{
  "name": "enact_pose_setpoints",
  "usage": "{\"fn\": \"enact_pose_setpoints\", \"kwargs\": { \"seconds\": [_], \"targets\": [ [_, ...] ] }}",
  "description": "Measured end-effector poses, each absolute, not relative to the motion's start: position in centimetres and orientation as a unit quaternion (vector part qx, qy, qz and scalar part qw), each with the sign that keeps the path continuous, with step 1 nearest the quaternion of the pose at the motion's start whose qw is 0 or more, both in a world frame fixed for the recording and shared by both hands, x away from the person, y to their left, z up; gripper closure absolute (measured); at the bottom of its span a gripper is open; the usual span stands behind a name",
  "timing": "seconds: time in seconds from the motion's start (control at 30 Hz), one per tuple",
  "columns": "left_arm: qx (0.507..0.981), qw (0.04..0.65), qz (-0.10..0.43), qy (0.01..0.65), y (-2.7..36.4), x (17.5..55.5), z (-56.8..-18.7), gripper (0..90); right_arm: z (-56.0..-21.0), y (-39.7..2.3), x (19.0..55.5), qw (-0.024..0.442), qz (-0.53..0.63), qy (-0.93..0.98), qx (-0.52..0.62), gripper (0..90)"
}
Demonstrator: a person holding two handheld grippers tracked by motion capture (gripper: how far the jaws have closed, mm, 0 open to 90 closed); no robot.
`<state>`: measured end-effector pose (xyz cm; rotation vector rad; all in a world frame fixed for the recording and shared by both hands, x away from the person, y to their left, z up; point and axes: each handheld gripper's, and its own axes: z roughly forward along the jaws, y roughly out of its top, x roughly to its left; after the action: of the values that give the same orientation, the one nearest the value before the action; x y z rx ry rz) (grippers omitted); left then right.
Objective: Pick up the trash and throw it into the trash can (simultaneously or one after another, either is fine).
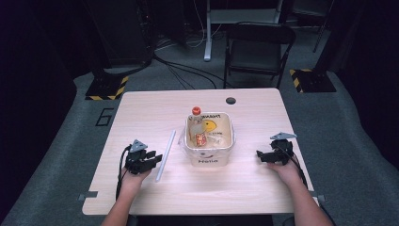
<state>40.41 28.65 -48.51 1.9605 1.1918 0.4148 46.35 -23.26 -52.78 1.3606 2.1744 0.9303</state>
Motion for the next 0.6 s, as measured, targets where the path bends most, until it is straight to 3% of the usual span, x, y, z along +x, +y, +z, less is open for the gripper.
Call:
{"fn": "enact_pose_setpoints", "kwargs": {
  "seconds": [0.6],
  "targets": [
    [0.796, 0.356, 0.144, 0.468, 27.8, 40.7, -50.3, 66.3, -52.8, -23.3, 46.3, 0.205, 0.334, 0.78, 0.488, 3.3]
  ]
}}
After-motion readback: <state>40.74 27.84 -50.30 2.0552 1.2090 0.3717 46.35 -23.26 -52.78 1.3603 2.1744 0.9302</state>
